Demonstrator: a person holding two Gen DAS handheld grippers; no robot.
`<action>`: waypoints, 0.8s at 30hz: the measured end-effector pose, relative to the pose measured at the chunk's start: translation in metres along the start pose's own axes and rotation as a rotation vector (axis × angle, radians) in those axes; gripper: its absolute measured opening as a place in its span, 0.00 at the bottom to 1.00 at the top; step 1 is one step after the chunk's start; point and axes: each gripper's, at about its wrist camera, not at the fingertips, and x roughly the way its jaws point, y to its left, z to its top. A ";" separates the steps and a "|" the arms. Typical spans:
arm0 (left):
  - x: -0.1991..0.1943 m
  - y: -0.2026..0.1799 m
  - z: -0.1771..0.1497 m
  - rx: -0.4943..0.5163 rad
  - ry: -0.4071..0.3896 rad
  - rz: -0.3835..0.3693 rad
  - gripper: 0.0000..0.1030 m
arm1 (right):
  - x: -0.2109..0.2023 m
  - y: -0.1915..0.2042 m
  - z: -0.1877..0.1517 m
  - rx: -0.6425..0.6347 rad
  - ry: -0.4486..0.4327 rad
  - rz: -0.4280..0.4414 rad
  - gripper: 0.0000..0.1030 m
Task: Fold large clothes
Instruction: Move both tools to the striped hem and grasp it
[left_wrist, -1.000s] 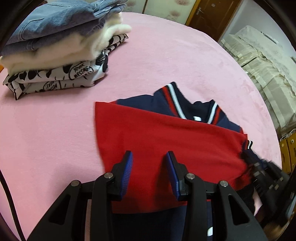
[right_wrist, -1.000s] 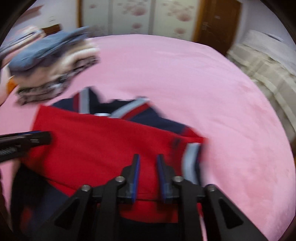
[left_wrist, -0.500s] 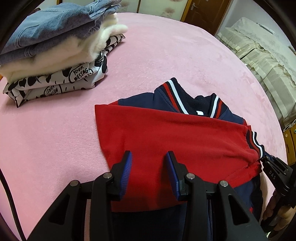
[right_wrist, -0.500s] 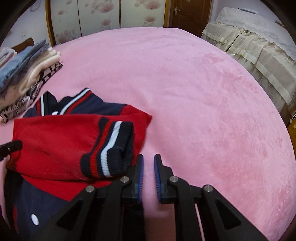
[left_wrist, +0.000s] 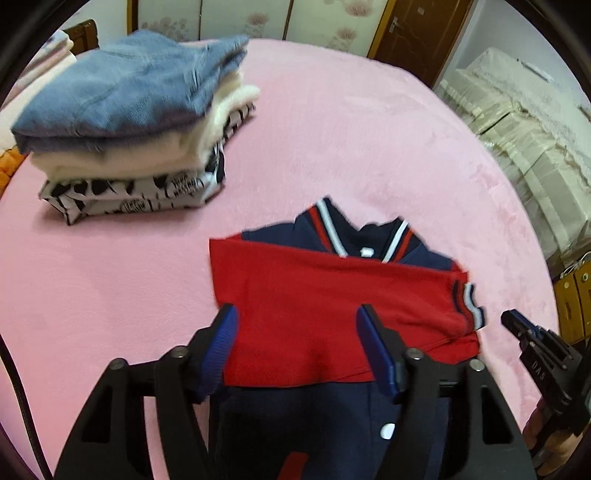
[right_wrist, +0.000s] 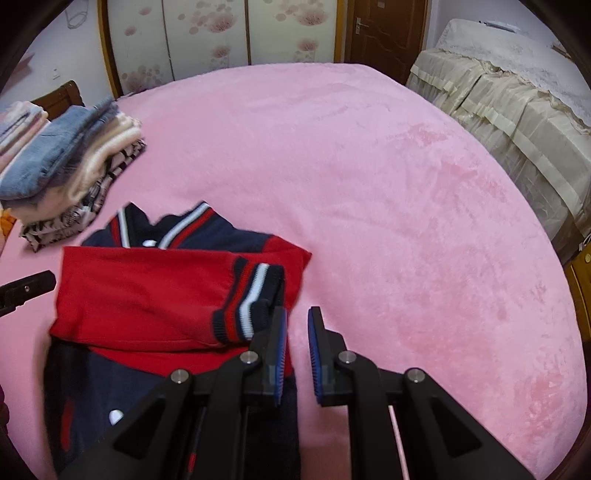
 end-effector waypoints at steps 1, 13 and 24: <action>-0.008 -0.002 0.002 -0.001 -0.007 -0.001 0.64 | -0.005 0.001 0.002 -0.003 -0.008 0.007 0.11; -0.094 -0.026 0.005 -0.013 -0.059 0.036 0.64 | -0.083 0.014 0.027 -0.045 -0.099 0.119 0.11; -0.140 -0.018 -0.032 -0.056 -0.043 0.055 0.67 | -0.119 0.016 0.006 -0.069 -0.066 0.195 0.18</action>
